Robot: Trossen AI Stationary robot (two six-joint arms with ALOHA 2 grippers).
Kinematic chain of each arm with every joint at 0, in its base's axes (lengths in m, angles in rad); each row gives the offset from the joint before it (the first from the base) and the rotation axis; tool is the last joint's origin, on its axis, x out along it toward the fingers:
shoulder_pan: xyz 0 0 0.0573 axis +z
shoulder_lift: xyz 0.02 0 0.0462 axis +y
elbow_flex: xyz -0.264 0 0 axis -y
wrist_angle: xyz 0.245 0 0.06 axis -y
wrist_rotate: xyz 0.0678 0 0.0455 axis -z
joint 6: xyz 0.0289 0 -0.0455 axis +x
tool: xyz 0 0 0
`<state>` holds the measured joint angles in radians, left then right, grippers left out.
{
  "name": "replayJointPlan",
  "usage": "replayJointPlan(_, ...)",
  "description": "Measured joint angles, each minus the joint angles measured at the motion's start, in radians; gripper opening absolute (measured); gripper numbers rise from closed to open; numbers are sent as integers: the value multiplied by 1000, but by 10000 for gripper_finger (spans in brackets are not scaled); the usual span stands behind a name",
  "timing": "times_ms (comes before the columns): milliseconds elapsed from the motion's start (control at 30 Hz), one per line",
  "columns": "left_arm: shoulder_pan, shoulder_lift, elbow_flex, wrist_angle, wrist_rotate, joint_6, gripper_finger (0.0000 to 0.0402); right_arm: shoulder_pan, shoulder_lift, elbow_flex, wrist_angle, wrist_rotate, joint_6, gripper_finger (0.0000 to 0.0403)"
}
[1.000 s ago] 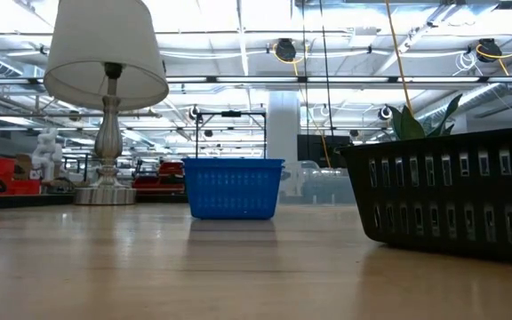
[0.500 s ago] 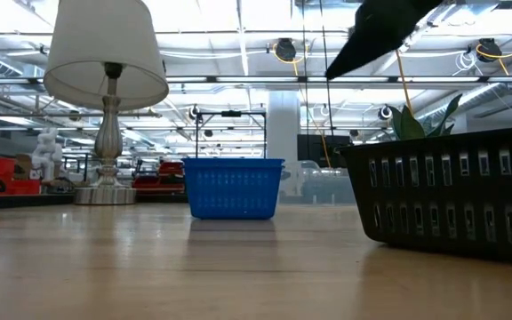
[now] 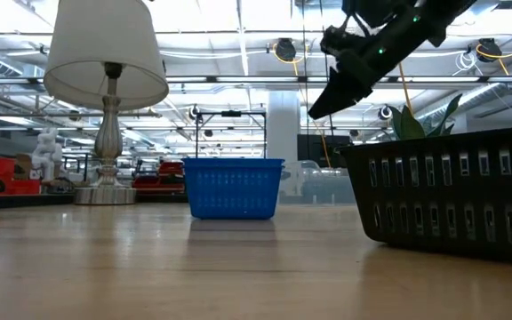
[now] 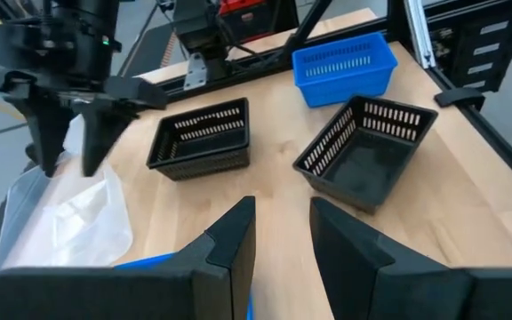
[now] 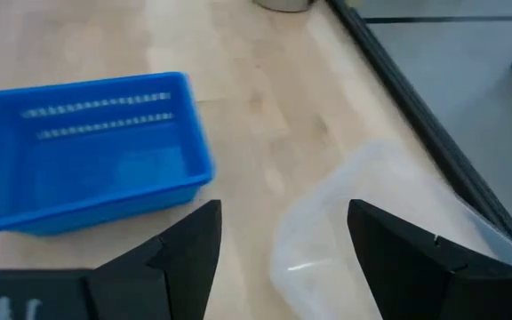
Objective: Stack baskets by color
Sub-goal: Stack the top transparent bin on the bottom transparent bin
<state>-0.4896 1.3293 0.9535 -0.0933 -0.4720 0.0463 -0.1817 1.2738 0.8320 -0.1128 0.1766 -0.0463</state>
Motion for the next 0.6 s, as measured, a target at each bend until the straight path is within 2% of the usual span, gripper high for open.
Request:
replayJointPlan(300, 30, 0, -1, -3, 2, -7, 111, -73, 0, -78, 95, -94, -22, 238)
replayJointPlan(600, 79, 0, -2, 27, 8, 42, 111, -128, 1, -81, 121, -209, -95, 237)
